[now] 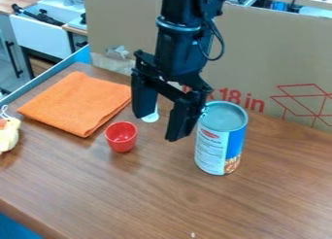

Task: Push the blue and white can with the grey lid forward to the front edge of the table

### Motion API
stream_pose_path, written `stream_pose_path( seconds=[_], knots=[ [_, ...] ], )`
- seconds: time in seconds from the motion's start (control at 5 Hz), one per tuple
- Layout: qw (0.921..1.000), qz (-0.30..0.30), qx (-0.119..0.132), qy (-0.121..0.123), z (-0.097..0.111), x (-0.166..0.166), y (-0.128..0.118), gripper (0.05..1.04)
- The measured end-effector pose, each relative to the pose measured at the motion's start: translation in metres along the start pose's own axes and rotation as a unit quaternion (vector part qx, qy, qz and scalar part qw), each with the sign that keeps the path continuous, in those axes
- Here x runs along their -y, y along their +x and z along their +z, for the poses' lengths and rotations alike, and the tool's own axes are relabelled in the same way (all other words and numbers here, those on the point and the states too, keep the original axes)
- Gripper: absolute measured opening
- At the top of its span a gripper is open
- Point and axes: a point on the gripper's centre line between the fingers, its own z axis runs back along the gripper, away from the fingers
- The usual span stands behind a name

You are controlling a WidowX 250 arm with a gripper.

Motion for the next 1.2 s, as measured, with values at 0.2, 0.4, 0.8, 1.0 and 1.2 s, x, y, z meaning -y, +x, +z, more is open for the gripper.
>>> stream_pose_path(
  seconds=[0.2,0.4,0.8,1.0,1.2],
  knots=[
    [0.9999,0.0,-0.011,-0.003,-0.007,0.001,0.001,1.004],
    [0.9984,-0.004,0.053,-0.017,0.004,0.005,0.023,1.004],
    [0.9895,0.026,0.142,-0.012,0.04,-0.001,0.077,1.004],
    [0.984,0.025,0.176,-0.011,0.025,-0.003,0.115,1.004],
    [0.9817,0.036,0.186,-0.015,0.018,-0.004,0.138,1.004]
  ],
)
